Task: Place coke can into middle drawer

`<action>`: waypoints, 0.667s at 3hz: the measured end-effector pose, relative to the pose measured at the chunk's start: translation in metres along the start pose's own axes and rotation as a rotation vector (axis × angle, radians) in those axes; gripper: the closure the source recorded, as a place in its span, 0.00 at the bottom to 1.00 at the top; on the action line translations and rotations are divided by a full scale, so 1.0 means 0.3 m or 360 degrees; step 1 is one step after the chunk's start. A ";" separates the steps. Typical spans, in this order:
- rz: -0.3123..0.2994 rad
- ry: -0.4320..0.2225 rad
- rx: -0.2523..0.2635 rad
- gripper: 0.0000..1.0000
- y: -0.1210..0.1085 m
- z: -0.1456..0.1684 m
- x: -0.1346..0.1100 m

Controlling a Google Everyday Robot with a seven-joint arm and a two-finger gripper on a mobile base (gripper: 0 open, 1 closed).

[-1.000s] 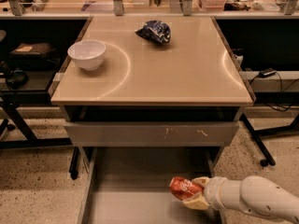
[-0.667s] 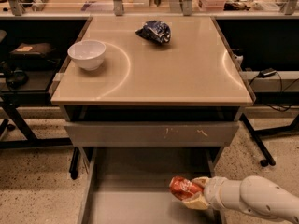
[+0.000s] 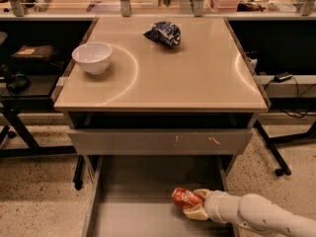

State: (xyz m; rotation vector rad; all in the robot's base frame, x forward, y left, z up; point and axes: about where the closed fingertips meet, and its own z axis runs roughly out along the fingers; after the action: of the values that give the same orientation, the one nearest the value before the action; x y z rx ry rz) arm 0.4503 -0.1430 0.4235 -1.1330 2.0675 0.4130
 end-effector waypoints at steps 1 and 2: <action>-0.0028 -0.0089 0.0029 1.00 -0.012 0.111 0.050; -0.0011 -0.0097 0.0010 1.00 0.008 0.137 0.068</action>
Offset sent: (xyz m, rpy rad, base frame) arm 0.0114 0.0074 -0.0299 0.0286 -0.0469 0.0015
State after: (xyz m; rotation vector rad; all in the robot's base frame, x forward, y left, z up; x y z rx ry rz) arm 0.4596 -0.1299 0.3805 -1.1104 2.0100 0.4323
